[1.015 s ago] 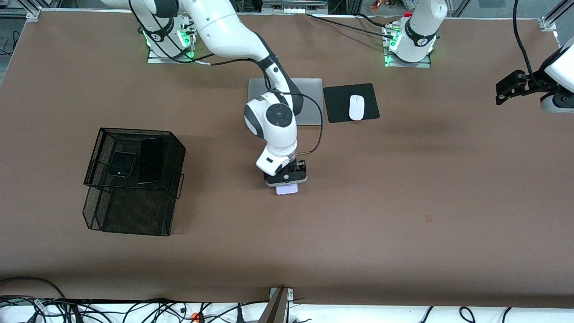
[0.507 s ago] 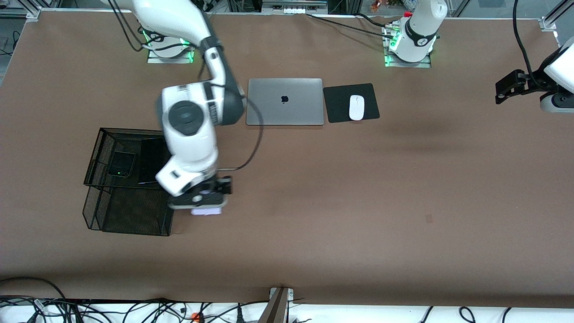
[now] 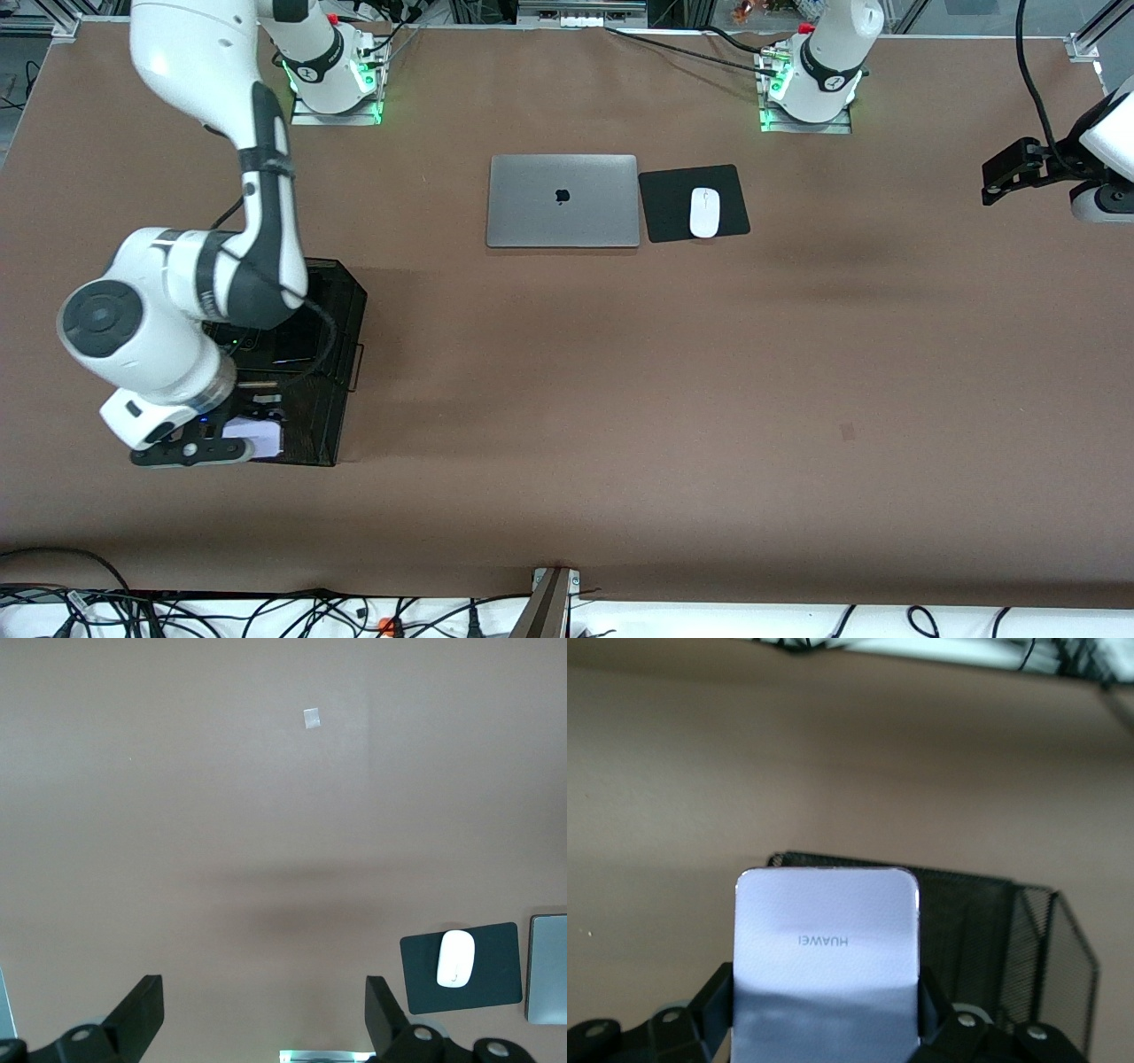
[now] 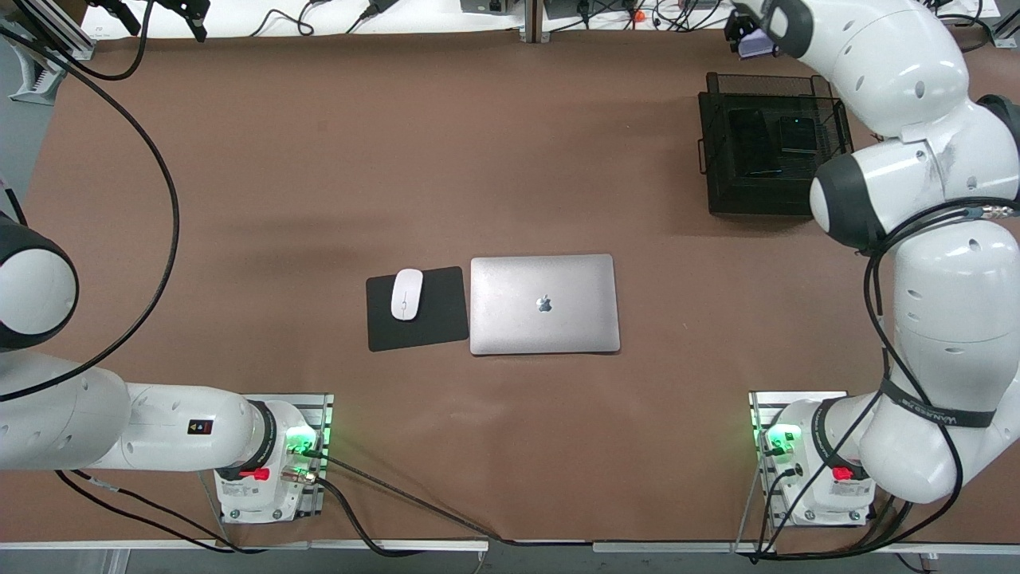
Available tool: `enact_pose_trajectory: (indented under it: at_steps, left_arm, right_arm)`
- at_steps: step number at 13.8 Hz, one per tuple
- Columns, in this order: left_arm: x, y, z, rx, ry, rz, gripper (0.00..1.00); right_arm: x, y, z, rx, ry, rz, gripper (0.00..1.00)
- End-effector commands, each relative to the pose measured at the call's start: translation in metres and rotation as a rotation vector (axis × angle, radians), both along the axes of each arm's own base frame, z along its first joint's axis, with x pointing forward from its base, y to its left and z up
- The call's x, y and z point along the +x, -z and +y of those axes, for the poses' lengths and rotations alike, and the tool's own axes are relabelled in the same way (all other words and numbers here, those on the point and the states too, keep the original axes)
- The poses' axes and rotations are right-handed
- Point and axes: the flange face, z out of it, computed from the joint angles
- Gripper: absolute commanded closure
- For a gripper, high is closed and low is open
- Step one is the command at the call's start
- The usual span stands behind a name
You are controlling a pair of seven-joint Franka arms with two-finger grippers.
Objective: Place phones with both arms
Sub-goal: 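Carry the white phone into the basket's back tier and open the right gripper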
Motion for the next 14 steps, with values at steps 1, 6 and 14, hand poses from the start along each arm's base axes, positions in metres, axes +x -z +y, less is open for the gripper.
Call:
enact_pose_trajectory:
  at_steps: [1,6,14]
  left_arm:
    - [-0.008,-0.004,0.007,-0.025,0.008,0.002,0.00]
    - [-0.008,-0.004,0.008,-0.024,0.006,0.002,0.00]
    - [-0.010,-0.005,0.001,-0.023,0.012,0.009,0.00]
  right_arm:
    - [-0.011,0.027,-0.006,0.071,0.025,0.043,1.00]
    - [-0.028,0.074,-0.052,0.061,0.102,0.118,1.00]
    - [-0.030,0.089,-0.057,0.096,0.137,0.135,0.07]
